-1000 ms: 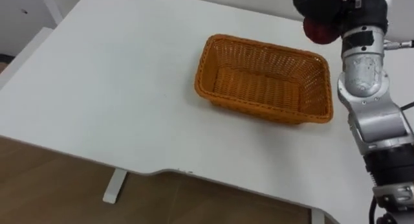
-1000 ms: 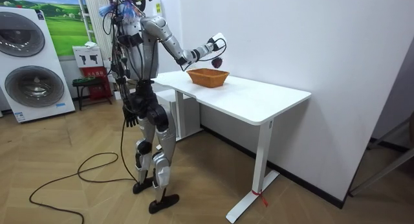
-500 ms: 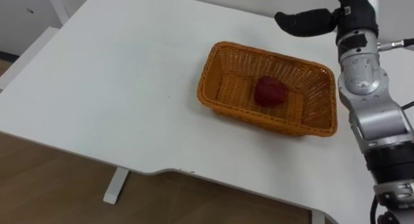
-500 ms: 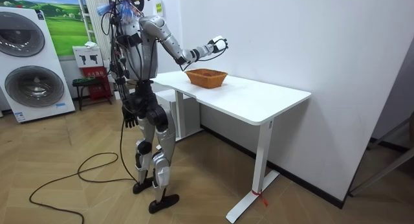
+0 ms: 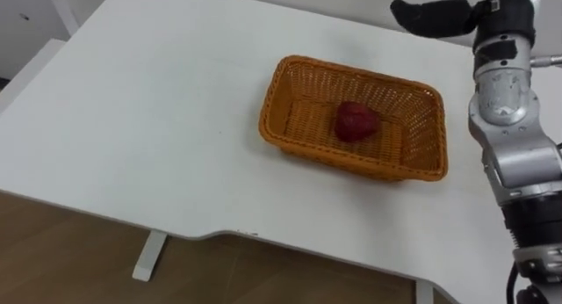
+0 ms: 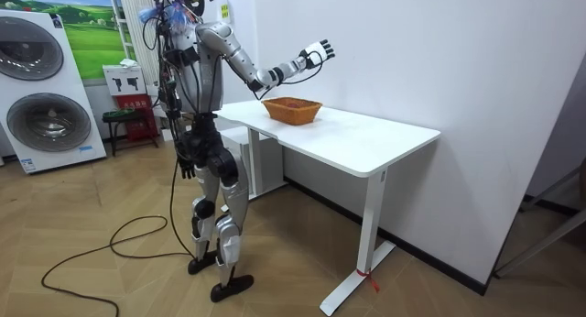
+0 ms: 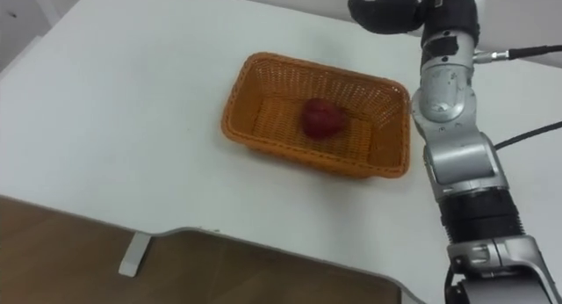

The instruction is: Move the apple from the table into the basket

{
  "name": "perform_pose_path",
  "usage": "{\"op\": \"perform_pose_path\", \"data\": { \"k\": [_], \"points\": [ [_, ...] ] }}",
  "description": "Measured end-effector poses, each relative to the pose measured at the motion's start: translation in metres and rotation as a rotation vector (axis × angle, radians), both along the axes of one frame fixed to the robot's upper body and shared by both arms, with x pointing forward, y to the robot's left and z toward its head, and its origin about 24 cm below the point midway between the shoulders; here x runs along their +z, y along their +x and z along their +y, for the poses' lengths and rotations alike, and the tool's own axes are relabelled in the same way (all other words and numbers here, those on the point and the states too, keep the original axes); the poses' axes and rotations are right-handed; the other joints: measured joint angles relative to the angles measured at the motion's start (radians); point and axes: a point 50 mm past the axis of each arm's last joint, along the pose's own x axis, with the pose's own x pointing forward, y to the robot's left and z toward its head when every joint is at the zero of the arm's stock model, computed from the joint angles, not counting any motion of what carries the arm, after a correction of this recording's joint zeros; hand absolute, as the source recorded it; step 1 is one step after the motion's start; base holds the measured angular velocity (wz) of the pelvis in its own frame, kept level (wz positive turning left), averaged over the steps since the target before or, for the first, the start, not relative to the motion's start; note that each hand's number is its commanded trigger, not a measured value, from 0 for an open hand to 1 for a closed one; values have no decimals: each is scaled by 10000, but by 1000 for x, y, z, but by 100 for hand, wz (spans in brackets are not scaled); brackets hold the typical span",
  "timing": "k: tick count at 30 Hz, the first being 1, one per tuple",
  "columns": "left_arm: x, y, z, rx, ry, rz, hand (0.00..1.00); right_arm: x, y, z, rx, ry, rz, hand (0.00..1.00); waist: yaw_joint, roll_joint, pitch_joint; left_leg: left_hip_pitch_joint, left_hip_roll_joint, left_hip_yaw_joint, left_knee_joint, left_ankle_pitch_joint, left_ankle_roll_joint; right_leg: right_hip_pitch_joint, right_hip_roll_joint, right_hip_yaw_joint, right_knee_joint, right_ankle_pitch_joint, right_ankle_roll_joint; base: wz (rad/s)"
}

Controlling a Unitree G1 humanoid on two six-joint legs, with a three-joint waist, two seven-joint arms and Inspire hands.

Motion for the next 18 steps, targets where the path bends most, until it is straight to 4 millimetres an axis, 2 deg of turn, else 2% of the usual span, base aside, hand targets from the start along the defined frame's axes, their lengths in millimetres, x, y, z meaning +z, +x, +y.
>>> {"op": "perform_pose_path", "data": {
  "k": [4,8,11,13,18],
  "points": [
    [1,-1,1,79,72,-124,0,25,-15,-17,-928,444,-1640,0,-269,-7,-10,5,3,49,-10,0,0,-21,10,75,-2,0,0,-2],
    [1,-9,3,277,249,-123,0,34,-27,-40,-2195,1105,-2778,0,-600,27,-48,20,-2,63,2,0,0,-15,10,176,-4,1,0,0],
    [2,-12,6,605,321,-226,0,27,-46,-69,-3771,1255,-3185,0,-815,76,-92,43,2,120,-4,0,1,-18,19,222,-2,0,0,-5],
    [3,-18,10,977,472,-240,0,17,-66,-96,-5165,1326,-3166,0,-1056,102,-111,130,11,201,-30,0,1,15,22,264,5,0,0,-10],
    [3,-33,14,1326,782,7,0,0,-105,-139,-8024,2148,-3551,0,-1660,156,-181,200,45,435,-71,0,1,-32,54,519,46,4,-5,-15]
  ]
}}
